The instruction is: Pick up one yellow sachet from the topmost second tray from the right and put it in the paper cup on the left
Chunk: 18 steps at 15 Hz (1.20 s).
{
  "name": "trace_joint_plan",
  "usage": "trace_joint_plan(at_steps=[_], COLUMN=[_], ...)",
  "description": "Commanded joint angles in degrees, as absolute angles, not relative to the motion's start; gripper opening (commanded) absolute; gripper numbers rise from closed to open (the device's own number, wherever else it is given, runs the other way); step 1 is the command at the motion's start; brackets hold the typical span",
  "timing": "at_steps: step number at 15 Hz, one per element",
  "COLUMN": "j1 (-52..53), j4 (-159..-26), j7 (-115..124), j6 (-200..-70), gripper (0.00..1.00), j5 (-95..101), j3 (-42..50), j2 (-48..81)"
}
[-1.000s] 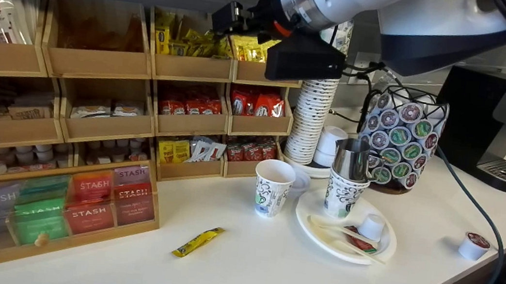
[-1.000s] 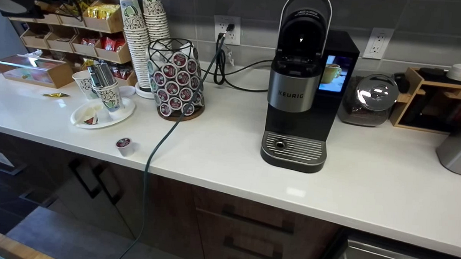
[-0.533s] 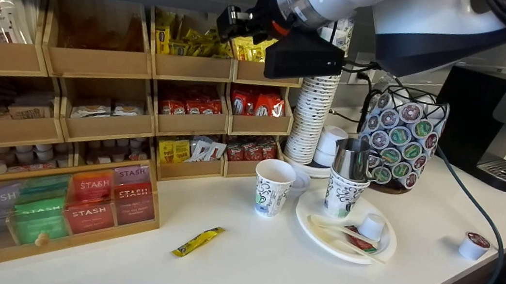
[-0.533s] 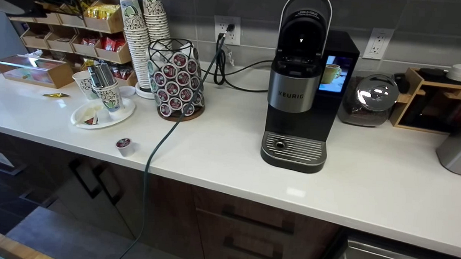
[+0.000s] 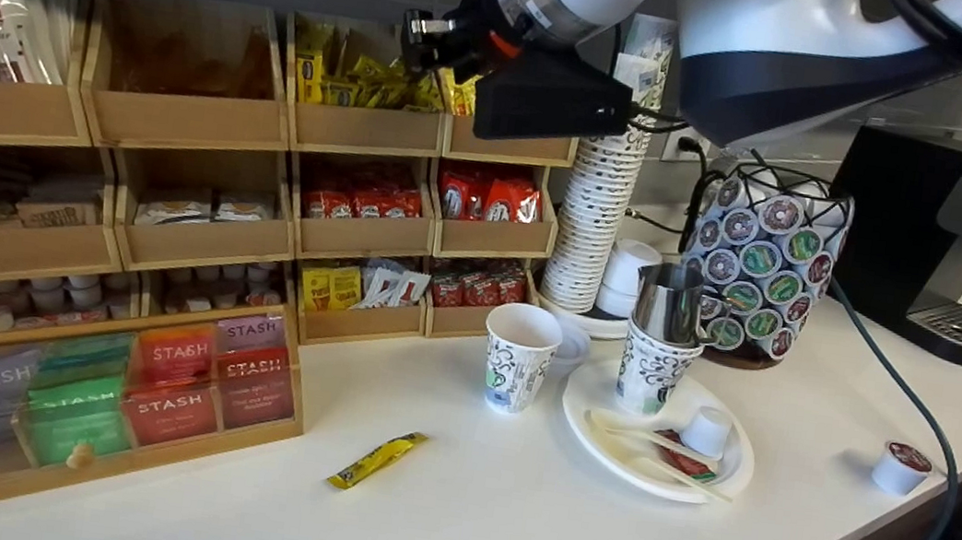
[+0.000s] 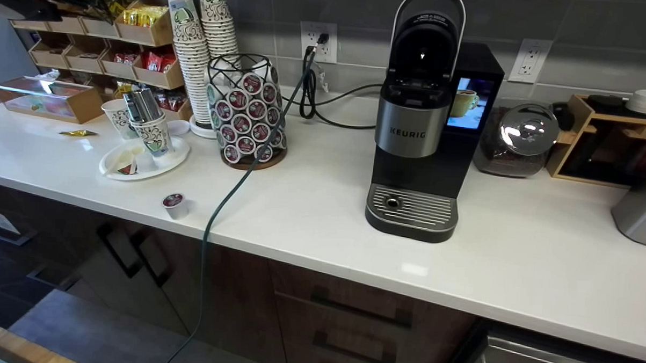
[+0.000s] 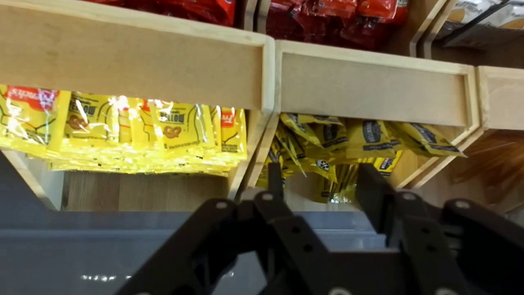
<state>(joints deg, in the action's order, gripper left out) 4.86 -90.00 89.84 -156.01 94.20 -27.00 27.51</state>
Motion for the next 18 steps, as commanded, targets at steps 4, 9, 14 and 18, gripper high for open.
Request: trace_joint_plan(at_steps=[4, 9, 14, 18], j1=[7.9, 9.1, 16.1, 14.6], j4=[-83.8, -80.4, -76.5, -75.6], j7=[86.4, 84.8, 83.2, 83.4], j6=[-148.2, -144.8, -144.8, -143.0], gripper=[0.31, 0.24, 0.04, 0.00], j5=[92.5, 91.9, 86.8, 87.9], j3=[-27.0, -27.2, -19.0, -21.0], j2=[32.4, 35.4, 36.5, 37.4])
